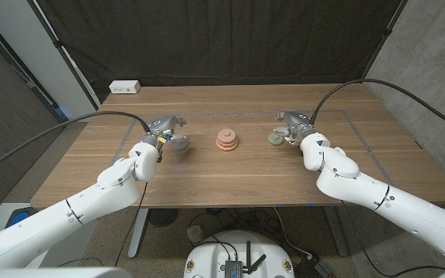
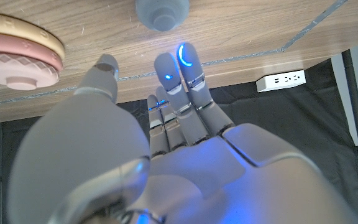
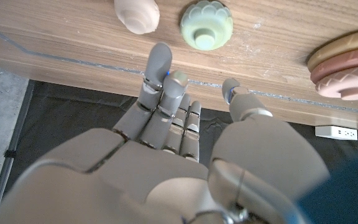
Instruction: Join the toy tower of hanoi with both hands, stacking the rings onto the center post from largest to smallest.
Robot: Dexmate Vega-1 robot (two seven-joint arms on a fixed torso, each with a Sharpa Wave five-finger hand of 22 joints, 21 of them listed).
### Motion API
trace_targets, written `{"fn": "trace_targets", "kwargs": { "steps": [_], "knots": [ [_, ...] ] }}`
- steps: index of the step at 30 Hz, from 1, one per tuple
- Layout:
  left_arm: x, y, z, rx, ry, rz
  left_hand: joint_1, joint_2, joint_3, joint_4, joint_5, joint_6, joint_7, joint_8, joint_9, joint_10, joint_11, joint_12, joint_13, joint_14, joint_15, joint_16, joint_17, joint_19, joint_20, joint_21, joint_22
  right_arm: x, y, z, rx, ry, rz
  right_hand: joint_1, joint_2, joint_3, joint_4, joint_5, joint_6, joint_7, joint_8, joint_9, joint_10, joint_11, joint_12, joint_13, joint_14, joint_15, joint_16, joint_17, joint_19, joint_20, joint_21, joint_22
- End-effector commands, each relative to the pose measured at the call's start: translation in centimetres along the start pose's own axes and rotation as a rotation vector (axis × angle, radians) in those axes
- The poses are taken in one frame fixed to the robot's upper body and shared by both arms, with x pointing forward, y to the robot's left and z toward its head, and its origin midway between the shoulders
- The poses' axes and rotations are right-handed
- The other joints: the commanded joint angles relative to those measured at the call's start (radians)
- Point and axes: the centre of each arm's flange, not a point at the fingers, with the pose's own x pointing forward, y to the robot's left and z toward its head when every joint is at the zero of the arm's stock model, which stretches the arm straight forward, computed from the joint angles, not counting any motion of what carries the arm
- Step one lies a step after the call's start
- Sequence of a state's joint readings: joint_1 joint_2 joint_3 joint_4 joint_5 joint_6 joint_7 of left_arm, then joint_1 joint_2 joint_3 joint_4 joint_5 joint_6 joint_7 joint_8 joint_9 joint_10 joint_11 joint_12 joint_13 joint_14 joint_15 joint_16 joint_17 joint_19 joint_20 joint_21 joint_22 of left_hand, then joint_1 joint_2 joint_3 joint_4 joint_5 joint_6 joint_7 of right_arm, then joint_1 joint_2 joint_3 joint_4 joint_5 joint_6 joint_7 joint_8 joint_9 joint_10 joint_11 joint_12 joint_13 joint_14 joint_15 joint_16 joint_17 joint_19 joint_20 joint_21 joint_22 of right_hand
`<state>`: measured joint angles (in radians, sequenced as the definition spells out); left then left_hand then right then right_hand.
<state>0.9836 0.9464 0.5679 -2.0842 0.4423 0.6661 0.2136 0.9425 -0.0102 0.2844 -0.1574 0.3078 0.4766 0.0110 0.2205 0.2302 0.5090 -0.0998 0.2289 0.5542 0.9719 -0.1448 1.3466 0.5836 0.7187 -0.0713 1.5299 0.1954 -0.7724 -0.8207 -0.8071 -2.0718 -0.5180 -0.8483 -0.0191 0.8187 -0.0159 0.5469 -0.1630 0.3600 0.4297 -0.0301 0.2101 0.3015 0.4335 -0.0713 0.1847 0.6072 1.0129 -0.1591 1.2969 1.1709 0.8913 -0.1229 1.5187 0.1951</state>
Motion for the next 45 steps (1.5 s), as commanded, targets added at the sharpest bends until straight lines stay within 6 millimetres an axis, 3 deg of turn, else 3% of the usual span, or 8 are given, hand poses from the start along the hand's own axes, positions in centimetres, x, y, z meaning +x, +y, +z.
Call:
{"fn": "trace_targets", "kwargs": {
  "steps": [1, 17, 29, 45],
  "knots": [
    [0.5, -0.3, -0.1, 0.006, 0.0, -0.022, 0.0, 0.008, 0.01, -0.001, 0.011, -0.007, 0.005, -0.006, 0.005, -0.004, 0.013, -0.003, 0.005, 0.005, -0.075, 0.006, 0.004, 0.006, -0.134, -0.002, 0.0, 0.7, 0.0, 0.6, -0.059, 0.042, 0.037, -0.017, -0.014, -0.01, 0.0, -0.004, -0.006, -0.001, -0.006, 0.001, -0.009, -0.002, 0.0, 0.0, -0.002, -0.06, -0.002, 0.0, -0.002, -0.09, 0.0, 0.002],
    [0.4, 0.3, -0.8, 0.012, 0.015, -0.014, -0.002, 0.008, 0.011, -0.001, 0.012, -0.017, 0.011, -0.011, 0.006, -0.008, 0.017, -0.008, 0.002, 0.006, -0.075, 0.007, 0.004, 0.005, -0.134, -0.002, 0.0, 2.1, 0.4, 1.3, -0.124, 0.075, 0.111, -0.023, -0.029, -0.025, -0.002, -0.012, -0.025, 0.005, -0.001, -0.005, -0.02, -0.001, 0.008, -0.013, 0.005, -0.06, -0.006, 0.009, -0.001, -0.091, 0.005, 0.006],
    [0.5, 0.3, -1.0, 0.011, 0.015, -0.014, -0.005, 0.01, 0.013, 0.0, 0.013, -0.018, 0.014, -0.011, 0.007, -0.009, 0.019, -0.01, 0.001, 0.006, -0.075, 0.008, 0.004, 0.006, -0.134, -0.002, 0.0, 2.9, 0.7, 1.6, -0.158, 0.091, 0.179, -0.035, -0.055, -0.038, 0.001, -0.024, -0.084, 0.022, -0.014, -0.011, -0.046, 0.011, 0.004, -0.021, -0.014, -0.06, -0.024, 0.009, -0.01, -0.09, 0.0, 0.005],
    [0.6, 0.3, -1.1, 0.009, 0.014, -0.016, -0.007, 0.016, 0.018, 0.0, 0.015, -0.01, 0.013, -0.009, 0.008, 0.003, 0.021, -0.007, 0.002, 0.008, -0.074, 0.008, 0.004, 0.007, -0.134, 0.0, 0.003, 3.5, 1.1, 1.4, -0.195, 0.127, 0.244, -0.04, -0.075, -0.059, 0.0, -0.043, -0.09, 0.02, -0.002, -0.011, -0.078, 0.025, 0.004, -0.032, -0.039, -0.06, -0.053, -0.018, -0.031, -0.09, -0.012, 0.001]
  ]
}}
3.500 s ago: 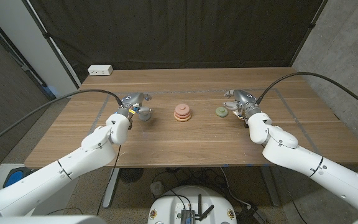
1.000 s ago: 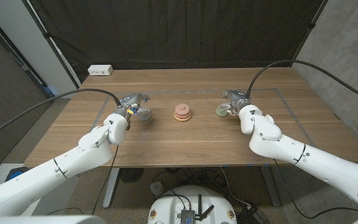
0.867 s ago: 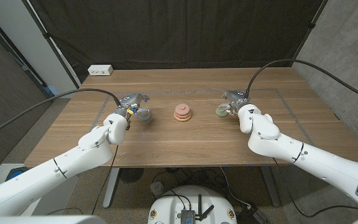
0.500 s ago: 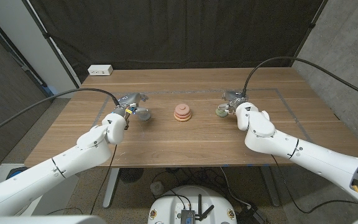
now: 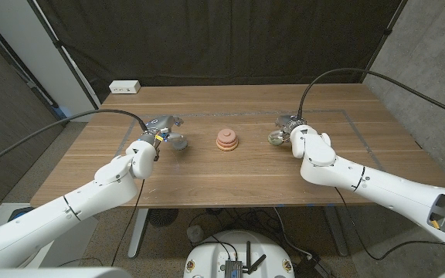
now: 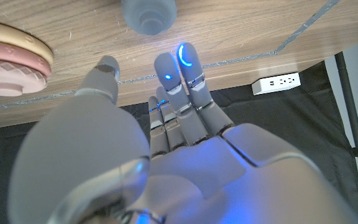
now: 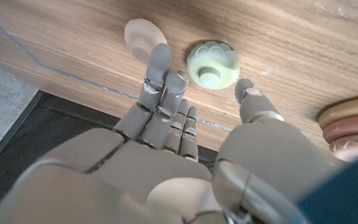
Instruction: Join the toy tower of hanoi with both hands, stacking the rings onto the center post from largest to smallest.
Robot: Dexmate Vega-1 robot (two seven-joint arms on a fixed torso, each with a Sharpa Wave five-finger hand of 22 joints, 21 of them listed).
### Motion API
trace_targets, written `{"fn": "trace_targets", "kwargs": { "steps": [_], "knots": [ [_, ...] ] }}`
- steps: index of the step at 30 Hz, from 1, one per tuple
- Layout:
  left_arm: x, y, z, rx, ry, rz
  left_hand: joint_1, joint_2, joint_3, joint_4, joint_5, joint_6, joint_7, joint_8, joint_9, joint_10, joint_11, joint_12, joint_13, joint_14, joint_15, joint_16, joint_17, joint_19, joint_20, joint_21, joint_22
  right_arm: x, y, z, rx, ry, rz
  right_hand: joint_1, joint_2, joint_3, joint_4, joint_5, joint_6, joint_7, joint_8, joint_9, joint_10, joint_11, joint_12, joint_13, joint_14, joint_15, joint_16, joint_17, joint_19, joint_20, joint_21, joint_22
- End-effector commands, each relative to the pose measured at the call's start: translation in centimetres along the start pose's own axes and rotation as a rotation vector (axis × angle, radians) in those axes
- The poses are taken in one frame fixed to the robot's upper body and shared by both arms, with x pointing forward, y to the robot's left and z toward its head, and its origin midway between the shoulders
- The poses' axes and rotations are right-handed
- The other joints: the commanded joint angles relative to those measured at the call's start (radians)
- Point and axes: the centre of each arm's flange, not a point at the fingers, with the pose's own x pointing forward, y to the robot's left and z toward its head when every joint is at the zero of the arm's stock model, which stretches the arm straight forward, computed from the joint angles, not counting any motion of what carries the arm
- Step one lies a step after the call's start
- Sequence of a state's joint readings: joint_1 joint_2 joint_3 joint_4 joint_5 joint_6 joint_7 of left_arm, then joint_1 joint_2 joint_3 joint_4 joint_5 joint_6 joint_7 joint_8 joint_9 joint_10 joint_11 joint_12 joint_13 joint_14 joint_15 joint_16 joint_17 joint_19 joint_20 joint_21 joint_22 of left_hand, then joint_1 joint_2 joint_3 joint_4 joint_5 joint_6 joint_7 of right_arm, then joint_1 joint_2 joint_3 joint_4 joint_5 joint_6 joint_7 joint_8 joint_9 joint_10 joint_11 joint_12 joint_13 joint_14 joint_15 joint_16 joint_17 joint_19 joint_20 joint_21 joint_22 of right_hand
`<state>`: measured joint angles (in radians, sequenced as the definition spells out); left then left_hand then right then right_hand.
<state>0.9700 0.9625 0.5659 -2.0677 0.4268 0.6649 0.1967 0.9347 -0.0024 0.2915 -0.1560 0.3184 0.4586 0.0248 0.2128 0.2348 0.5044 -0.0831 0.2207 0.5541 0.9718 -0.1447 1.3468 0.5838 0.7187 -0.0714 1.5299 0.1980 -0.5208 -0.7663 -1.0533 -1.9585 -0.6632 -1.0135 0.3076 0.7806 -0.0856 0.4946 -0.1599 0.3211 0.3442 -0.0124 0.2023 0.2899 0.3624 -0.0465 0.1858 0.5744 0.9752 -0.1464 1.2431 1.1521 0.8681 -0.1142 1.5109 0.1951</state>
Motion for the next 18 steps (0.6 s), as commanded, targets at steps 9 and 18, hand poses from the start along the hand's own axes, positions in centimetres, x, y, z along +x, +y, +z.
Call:
{"fn": "trace_targets", "kwargs": {
  "steps": [9, 18],
  "knots": [
    [0.25, 0.05, 0.01, 0.002, -0.004, -0.005, -0.001, 0.01, 0.014, -0.001, 0.006, 0.01, 0.001, -0.002, 0.004, 0.007, 0.001, 0.001, 0.004, 0.009, -0.074, 0.009, 0.005, 0.009, -0.134, 0.001, 0.002, 0.77, 0.48, -0.12, -0.03, 0.036, 0.066, 0.005, -0.008, -0.018, -0.003, -0.013, -0.019, 0.012, 0.006, -0.002, -0.02, 0.009, 0.006, -0.004, -0.009, -0.072, -0.008, -0.012, -0.013, -0.099, -0.007, 0.0],
    [0.4, 0.13, 0.05, -0.043, -0.019, -0.026, -0.006, 0.012, 0.017, -0.001, 0.007, 0.011, 0.0, -0.002, 0.004, 0.009, 0.002, 0.0, 0.003, 0.011, -0.074, 0.01, 0.007, 0.01, -0.133, 0.001, 0.003, 1.28, 0.99, -0.14, -0.031, 0.049, 0.083, 0.005, -0.01, -0.035, 0.001, -0.025, -0.032, -0.011, 0.006, -0.007, -0.032, -0.006, 0.008, -0.01, -0.023, -0.071, -0.022, -0.032, -0.024, -0.098, -0.012, -0.001]
  ]
}}
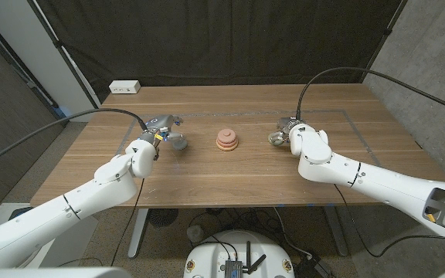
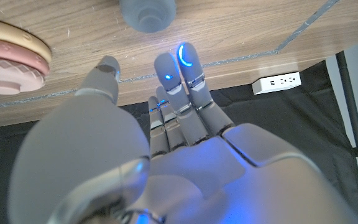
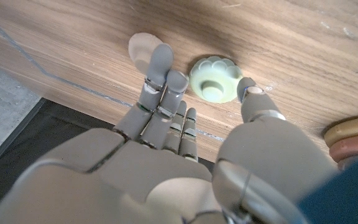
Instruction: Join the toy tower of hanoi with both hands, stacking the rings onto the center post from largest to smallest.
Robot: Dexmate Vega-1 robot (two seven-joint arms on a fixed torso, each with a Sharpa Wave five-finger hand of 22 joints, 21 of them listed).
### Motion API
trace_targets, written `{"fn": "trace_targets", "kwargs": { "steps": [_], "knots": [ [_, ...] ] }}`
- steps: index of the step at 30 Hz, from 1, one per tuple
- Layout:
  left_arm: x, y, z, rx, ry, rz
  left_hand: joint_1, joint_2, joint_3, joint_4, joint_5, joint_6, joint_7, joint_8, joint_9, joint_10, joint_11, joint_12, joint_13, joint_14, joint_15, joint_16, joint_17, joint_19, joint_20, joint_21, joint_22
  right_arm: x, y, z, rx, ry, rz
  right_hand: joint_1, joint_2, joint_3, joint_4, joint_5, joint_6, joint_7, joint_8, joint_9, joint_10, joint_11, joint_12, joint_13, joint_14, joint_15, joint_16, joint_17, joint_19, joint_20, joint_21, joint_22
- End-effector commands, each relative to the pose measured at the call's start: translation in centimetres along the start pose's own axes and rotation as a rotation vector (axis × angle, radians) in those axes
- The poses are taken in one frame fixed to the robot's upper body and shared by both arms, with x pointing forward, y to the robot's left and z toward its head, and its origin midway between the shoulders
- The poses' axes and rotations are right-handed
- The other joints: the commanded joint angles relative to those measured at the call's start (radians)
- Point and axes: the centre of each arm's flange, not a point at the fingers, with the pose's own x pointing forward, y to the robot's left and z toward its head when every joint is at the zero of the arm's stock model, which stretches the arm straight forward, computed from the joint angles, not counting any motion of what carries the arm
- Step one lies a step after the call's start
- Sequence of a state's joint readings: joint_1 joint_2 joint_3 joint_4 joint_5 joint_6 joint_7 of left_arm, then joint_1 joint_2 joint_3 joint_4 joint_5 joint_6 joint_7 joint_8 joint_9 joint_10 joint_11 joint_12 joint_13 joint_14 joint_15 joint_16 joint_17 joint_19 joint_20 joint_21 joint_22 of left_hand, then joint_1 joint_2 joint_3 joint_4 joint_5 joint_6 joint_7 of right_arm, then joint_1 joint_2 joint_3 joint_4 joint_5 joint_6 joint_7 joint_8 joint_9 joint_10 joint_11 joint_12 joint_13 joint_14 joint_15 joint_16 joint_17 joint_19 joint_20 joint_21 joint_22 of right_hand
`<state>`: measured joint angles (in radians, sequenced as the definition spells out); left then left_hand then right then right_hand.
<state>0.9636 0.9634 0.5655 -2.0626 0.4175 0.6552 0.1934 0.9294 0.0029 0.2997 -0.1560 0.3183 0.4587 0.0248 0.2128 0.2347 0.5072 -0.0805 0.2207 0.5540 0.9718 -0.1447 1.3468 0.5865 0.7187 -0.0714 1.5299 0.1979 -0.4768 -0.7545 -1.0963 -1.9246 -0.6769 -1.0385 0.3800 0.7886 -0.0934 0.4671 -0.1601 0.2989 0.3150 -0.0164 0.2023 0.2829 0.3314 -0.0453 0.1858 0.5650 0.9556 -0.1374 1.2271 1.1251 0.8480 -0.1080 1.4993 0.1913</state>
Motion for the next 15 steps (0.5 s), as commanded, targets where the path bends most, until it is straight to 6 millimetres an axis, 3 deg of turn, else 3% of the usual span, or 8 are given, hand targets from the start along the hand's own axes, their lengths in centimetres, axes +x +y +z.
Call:
{"fn": "trace_targets", "kwargs": {
  "steps": [1, 11, 15],
  "knots": [
    [0.21, 0.04, 0.07, -0.036, -0.015, -0.023, 0.0, 0.006, 0.009, -0.001, 0.007, 0.011, 0.0, -0.002, 0.004, 0.006, -0.001, 0.0, 0.003, 0.009, -0.074, 0.008, 0.002, 0.01, -0.133, 0.001, 0.004, 0.64, 0.6, -0.06, -0.01, 0.023, 0.027, -0.003, -0.003, -0.008, 0.001, -0.003, -0.005, -0.005, 0.006, 0.0, -0.003, -0.008, 0.008, -0.001, -0.004, -0.08, -0.006, -0.005, -0.005, -0.104, -0.001, 0.002],
    [0.45, -0.17, 0.2, -0.031, -0.02, -0.03, -0.004, 0.007, 0.013, -0.001, 0.009, 0.013, 0.002, -0.002, 0.005, 0.011, 0.001, 0.001, 0.002, 0.009, -0.074, 0.007, 0.003, 0.01, -0.133, 0.001, 0.007, 0.86, 0.94, -0.1, -0.018, 0.039, 0.045, 0.004, -0.001, -0.015, -0.001, -0.008, -0.008, 0.002, 0.008, -0.002, 0.005, -0.004, 0.016, 0.002, -0.008, -0.081, -0.007, -0.011, -0.007, -0.105, -0.003, 0.0],
    [0.49, -0.19, 0.25, -0.03, -0.022, -0.03, -0.005, 0.008, 0.014, -0.001, 0.009, 0.014, 0.002, -0.002, 0.005, 0.013, 0.001, 0.001, 0.003, 0.009, -0.074, 0.007, 0.003, 0.009, -0.133, 0.0, 0.006, 0.99, 1.03, -0.12, -0.02, 0.038, 0.047, 0.01, 0.003, -0.022, 0.0, -0.011, 0.002, -0.008, 0.014, -0.005, 0.021, -0.01, 0.025, 0.008, -0.009, -0.081, -0.007, -0.017, -0.006, -0.105, -0.004, -0.001]
  ]
}}
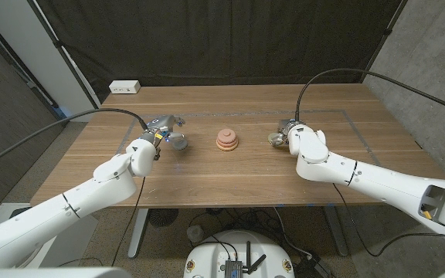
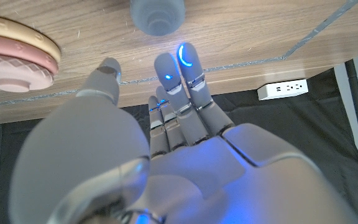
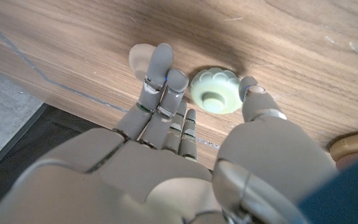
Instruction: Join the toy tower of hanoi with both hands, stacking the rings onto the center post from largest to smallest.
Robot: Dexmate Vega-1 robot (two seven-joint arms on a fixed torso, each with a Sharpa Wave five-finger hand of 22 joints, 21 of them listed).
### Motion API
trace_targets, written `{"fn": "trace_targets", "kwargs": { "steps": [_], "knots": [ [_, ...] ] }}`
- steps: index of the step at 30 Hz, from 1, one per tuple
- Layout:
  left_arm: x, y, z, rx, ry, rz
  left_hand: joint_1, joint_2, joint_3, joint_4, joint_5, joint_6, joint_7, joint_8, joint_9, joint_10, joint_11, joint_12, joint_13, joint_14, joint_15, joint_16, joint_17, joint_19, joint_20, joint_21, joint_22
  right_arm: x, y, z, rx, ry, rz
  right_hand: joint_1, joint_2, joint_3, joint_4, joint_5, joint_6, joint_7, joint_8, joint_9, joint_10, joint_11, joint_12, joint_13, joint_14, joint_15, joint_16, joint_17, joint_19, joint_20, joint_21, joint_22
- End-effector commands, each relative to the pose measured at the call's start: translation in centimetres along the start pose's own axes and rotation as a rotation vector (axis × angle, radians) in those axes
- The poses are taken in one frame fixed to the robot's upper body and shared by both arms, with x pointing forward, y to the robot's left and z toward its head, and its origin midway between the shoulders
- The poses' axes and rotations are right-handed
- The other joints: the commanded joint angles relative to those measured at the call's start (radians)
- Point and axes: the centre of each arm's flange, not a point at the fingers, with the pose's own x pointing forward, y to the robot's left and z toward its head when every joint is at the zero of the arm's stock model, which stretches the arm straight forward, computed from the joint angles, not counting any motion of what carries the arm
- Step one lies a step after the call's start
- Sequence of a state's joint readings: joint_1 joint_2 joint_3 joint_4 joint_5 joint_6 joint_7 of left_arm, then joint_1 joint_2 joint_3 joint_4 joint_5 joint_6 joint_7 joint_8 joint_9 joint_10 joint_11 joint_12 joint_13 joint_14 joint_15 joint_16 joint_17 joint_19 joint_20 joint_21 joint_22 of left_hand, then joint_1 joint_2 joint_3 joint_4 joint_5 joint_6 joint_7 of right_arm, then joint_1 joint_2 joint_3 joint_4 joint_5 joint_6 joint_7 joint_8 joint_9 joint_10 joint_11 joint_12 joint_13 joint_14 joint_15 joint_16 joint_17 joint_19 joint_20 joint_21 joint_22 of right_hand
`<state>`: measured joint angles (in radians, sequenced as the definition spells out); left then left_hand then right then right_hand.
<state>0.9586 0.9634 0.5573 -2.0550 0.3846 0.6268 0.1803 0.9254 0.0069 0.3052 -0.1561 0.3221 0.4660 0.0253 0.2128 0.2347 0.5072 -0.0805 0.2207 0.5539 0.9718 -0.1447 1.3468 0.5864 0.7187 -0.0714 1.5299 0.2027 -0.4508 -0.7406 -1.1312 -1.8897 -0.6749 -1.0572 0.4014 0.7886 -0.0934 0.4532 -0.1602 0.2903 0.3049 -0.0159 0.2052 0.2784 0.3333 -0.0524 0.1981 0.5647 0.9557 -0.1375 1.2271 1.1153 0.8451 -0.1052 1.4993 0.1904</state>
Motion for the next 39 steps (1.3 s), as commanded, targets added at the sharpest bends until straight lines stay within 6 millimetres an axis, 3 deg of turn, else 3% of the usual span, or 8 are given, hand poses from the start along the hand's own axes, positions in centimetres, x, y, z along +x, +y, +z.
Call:
{"fn": "trace_targets", "kwargs": {
  "steps": [1, 13, 31, 39],
  "knots": [
    [0.2, -0.1, 0.2, -0.004, -0.007, -0.008, -0.001, 0.004, 0.008, -0.001, 0.005, 0.008, 0.002, -0.002, 0.005, 0.013, 0.001, 0.001, 0.003, 0.009, -0.074, 0.007, 0.003, 0.009, -0.133, 0.0, 0.001, 0.4, 0.4, -0.1, -0.005, 0.014, 0.017, 0.012, 0.005, -0.011, 0.0, -0.004, 0.013, -0.012, 0.012, -0.002, 0.021, -0.004, 0.014, 0.011, -0.007, -0.081, -0.004, -0.007, -0.003, -0.107, -0.004, 0.0],
    [0.2, -0.3, -0.1, -0.007, -0.001, -0.014, -0.007, 0.007, 0.012, 0.0, 0.006, 0.011, 0.002, -0.001, 0.006, 0.018, 0.001, 0.003, 0.006, 0.01, -0.074, 0.008, 0.005, 0.01, -0.133, -0.001, 0.002, 0.7, 0.7, 0.2, -0.013, 0.017, 0.027, 0.023, 0.014, -0.02, 0.001, -0.005, 0.028, -0.021, 0.019, -0.006, 0.043, -0.012, 0.022, 0.02, 0.002, -0.081, 0.005, -0.006, -0.003, -0.108, -0.004, 0.001],
    [0.5, -0.5, -0.1, -0.026, -0.012, -0.023, -0.01, 0.014, 0.028, -0.003, 0.012, 0.016, 0.003, -0.001, 0.008, 0.022, -0.001, 0.002, 0.006, 0.01, -0.074, 0.004, 0.006, 0.011, -0.133, -0.003, 0.006, 0.3, 1.5, 0.4, -0.032, 0.027, 0.033, 0.056, 0.039, -0.024, -0.002, 0.002, 0.104, -0.062, 0.045, -0.014, 0.146, -0.059, 0.052, 0.044, 0.032, -0.082, 0.032, 0.016, 0.018, -0.108, 0.01, 0.007],
    [0.2, -0.7, 0.0, -0.031, -0.01, -0.027, -0.01, 0.016, 0.031, -0.003, 0.013, 0.018, 0.006, -0.001, 0.008, 0.025, 0.002, 0.003, 0.007, 0.011, -0.074, 0.004, 0.007, 0.01, -0.133, -0.005, 0.006, 0.5, 2.0, 0.4, -0.027, 0.017, 0.022, 0.071, 0.053, -0.02, 0.0, 0.006, 0.158, -0.086, 0.062, -0.016, 0.254, -0.09, 0.084, 0.067, 0.078, -0.082, 0.071, 0.065, 0.052, -0.11, 0.029, 0.017]
  ]
}}
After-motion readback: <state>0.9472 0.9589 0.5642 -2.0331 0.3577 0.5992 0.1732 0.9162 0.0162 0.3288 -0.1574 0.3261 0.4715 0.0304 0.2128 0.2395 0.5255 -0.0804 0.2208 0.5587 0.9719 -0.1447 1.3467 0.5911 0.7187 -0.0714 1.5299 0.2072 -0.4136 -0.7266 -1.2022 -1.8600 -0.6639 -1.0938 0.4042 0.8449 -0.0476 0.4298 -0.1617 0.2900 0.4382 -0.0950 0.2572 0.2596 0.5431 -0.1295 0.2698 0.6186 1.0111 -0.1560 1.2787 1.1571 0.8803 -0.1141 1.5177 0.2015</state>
